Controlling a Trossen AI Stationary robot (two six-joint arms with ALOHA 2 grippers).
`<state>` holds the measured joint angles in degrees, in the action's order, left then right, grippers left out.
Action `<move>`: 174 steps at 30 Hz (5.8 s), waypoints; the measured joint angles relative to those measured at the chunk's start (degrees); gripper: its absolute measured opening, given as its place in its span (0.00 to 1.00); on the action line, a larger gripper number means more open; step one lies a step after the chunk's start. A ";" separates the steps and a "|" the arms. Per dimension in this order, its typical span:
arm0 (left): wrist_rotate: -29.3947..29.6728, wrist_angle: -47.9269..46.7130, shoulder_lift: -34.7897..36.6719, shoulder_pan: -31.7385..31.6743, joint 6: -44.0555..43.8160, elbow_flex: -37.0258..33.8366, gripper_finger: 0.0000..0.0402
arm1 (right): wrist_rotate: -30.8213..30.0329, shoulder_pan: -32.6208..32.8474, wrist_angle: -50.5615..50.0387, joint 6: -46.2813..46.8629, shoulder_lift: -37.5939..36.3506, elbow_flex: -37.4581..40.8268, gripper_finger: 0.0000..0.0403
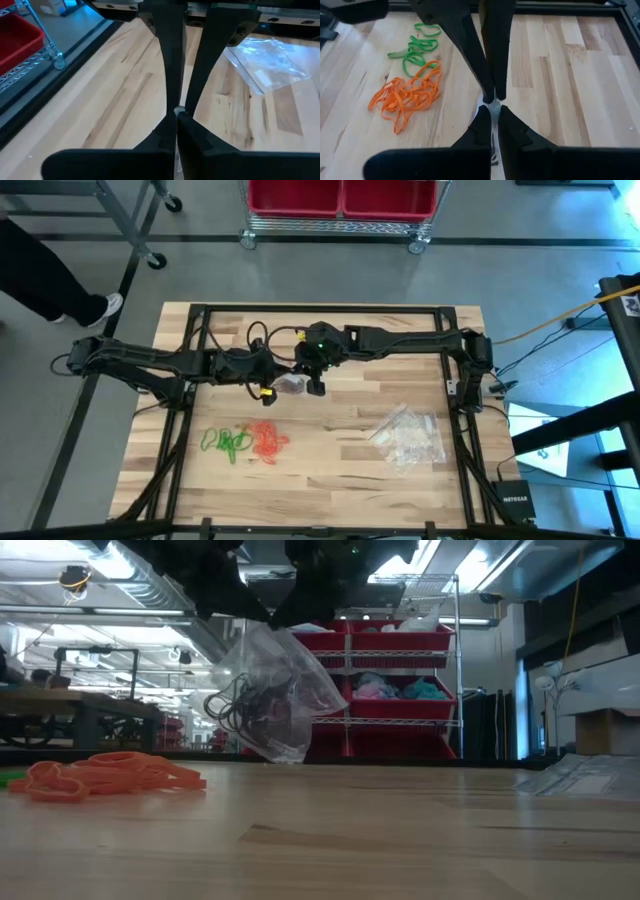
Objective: Sort rubber bands
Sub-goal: Close the transparent zip bag
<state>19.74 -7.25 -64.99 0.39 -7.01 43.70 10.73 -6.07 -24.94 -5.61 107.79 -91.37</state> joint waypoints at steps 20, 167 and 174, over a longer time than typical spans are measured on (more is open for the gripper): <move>-7.55 0.45 0.65 -1.15 -4.81 -0.11 0.08 | 0.24 0.11 -5.95 0.67 0.26 0.15 0.02; 5.14 -2.59 -8.14 -2.89 0.17 -0.22 0.00 | -7.29 0.11 -32.49 5.33 0.15 0.07 0.02; 5.70 -2.95 -7.63 -3.08 -0.01 -0.24 0.00 | -7.17 0.11 -36.93 5.40 0.13 0.26 0.02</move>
<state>25.44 -10.19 -72.62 -2.69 -7.02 43.46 3.56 -5.96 -61.87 -0.21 107.92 -91.11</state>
